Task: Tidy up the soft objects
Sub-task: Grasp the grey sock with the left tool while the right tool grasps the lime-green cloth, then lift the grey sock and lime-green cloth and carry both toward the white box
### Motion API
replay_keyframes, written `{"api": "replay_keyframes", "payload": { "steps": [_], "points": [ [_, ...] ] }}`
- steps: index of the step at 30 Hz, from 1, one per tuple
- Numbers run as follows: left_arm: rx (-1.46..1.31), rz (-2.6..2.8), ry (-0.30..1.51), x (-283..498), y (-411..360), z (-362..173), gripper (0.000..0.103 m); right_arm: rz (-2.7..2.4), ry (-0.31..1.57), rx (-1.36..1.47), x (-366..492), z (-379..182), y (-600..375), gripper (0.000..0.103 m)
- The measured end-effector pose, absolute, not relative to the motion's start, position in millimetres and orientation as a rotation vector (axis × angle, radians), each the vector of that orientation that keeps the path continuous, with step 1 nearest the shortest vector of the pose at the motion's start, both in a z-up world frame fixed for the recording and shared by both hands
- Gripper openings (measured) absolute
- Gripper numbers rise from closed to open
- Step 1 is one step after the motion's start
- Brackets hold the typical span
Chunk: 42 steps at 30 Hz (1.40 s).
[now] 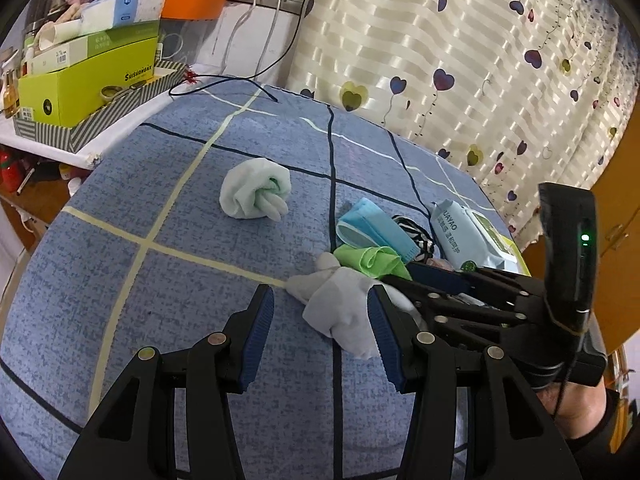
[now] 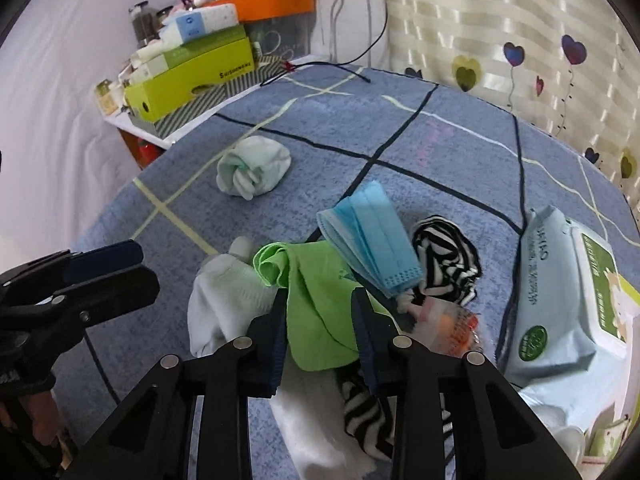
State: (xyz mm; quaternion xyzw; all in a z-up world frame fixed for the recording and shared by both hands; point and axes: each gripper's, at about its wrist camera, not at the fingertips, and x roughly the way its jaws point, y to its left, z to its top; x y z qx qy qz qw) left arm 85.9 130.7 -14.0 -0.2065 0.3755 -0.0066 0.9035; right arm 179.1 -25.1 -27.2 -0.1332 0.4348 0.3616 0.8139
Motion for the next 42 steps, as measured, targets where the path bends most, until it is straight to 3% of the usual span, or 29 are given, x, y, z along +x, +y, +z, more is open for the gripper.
{"api": "replay_keyframes", "payload": {
  "steps": [4, 5, 6, 7, 25, 27, 37, 42],
  "points": [
    [-0.434, -0.025, 0.786, 86, 129, -17, 0.05, 0.768, 0.943, -0.31, 184, -35, -17, 0.029],
    [-0.435, -0.027, 0.791, 86, 129, -18, 0.05, 0.761, 0.945, -0.317, 185, -37, -16, 0.025],
    [-0.435, -0.028, 0.795, 87, 128, -19, 0.05, 0.757, 0.946, -0.317, 186, -38, -16, 0.006],
    [-0.436, -0.033, 0.803, 88, 127, -20, 0.05, 0.76, 0.951, -0.313, 187, -39, -15, 0.003],
    [-0.558, -0.009, 0.866, 100, 114, -44, 0.05, 0.723, 0.788, -0.207, 165, 19, -66, 0.003],
    [-0.563, -0.005, 0.871, 104, 111, -45, 0.06, 0.724, 0.785, -0.202, 164, 20, -67, 0.003],
    [-0.57, 0.029, 0.907, 121, 100, -52, 0.061, 0.721, 0.755, -0.177, 158, 31, -80, 0.003],
    [-0.544, 0.027, 0.9, 119, 100, -50, 0.046, 0.721, 0.74, -0.163, 154, 37, -87, 0.003]
  ]
}}
